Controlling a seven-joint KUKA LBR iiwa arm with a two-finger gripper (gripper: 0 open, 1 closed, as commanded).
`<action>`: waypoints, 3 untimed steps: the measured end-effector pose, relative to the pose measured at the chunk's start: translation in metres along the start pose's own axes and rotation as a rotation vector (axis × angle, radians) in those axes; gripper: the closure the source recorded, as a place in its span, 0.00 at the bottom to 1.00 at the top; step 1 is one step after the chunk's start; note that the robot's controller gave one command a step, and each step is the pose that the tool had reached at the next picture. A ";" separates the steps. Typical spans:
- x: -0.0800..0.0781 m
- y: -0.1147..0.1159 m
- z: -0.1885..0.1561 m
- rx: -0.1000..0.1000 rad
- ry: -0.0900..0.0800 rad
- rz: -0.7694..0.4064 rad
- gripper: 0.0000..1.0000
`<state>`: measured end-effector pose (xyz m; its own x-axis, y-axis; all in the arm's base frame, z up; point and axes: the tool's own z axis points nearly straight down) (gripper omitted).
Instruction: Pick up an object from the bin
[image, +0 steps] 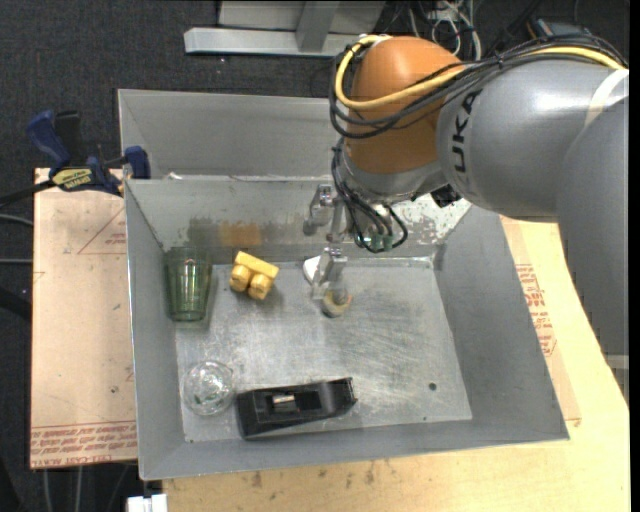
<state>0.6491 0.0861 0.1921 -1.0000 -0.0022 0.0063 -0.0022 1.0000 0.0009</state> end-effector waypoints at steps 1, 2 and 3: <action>-0.002 0.000 -0.005 -0.001 -0.008 0.001 0.00; -0.001 0.000 -0.005 -0.001 -0.008 -0.004 0.00; 0.002 0.039 0.023 0.001 -0.009 -0.180 0.00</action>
Offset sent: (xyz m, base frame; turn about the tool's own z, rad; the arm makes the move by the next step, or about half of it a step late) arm -0.0078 0.0126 -0.0165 -0.1459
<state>0.6464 0.1253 0.1688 -0.9834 -0.1814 -0.0033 -0.1814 0.9834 0.0003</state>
